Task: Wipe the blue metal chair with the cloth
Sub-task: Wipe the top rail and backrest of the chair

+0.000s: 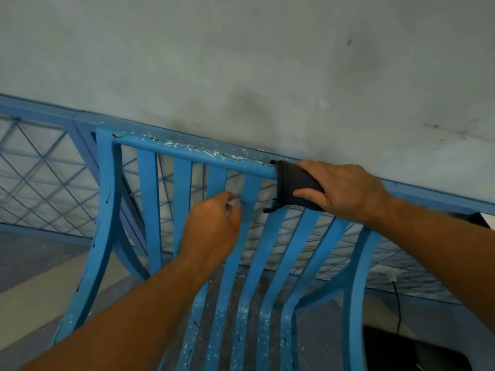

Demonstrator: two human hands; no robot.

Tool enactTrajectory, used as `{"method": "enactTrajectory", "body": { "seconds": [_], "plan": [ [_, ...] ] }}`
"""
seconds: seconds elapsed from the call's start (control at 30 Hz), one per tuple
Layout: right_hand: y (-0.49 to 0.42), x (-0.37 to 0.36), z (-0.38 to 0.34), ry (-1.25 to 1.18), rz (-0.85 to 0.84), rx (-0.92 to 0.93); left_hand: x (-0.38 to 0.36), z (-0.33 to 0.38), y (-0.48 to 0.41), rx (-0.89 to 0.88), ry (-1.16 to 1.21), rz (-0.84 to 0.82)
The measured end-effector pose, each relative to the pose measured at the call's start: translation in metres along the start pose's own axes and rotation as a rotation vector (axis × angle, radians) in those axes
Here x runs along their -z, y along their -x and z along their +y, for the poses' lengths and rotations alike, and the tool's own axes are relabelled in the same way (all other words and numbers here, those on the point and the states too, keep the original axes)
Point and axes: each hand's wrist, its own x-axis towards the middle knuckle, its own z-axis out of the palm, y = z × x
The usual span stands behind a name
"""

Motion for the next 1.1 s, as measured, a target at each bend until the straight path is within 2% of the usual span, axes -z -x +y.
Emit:
{"method": "enactTrajectory", "body": {
  "seconds": [0.1,0.27,0.33,0.4,0.47,0.53,0.6,0.67,0.8,0.87,0.97,1.1],
  "plan": [
    [-0.001,-0.003,-0.003,0.004,0.007,0.047,0.023,-0.018,0.007,0.026,-0.052,0.044],
    [-0.034,0.008,-0.009,-0.1,-0.353,-0.076,0.049,-0.035,-0.001,0.065,-0.088,0.142],
    [-0.043,0.009,-0.014,-0.086,-0.385,-0.132,0.05,-0.037,-0.006,0.087,-0.077,0.193],
    [-0.043,0.008,-0.022,-0.028,-0.333,-0.205,0.049,-0.036,-0.011,0.1,-0.057,0.226],
    [-0.036,0.0,-0.03,0.078,-0.174,-0.243,0.048,-0.035,-0.014,0.129,-0.011,0.258],
    [-0.025,-0.009,-0.034,0.12,0.072,-0.156,0.049,-0.037,-0.019,0.178,0.055,0.287],
    [-0.014,-0.017,-0.032,0.127,0.188,-0.035,0.049,-0.039,-0.025,0.23,0.077,0.276],
    [-0.013,-0.013,-0.027,0.045,0.067,-0.013,0.048,-0.039,-0.031,0.24,0.056,0.227],
    [-0.043,0.005,-0.031,-0.071,-0.32,-0.212,0.044,-0.037,-0.046,0.207,0.074,0.166],
    [-0.062,0.007,-0.037,-0.098,-0.404,-0.261,0.043,-0.037,-0.054,0.22,0.061,0.126],
    [-0.064,0.006,-0.044,-0.057,-0.358,-0.279,0.043,-0.041,-0.057,0.166,-0.033,0.078],
    [-0.041,-0.01,-0.054,0.058,-0.008,-0.226,0.046,-0.046,-0.056,0.144,-0.066,0.033]
  ]
}}
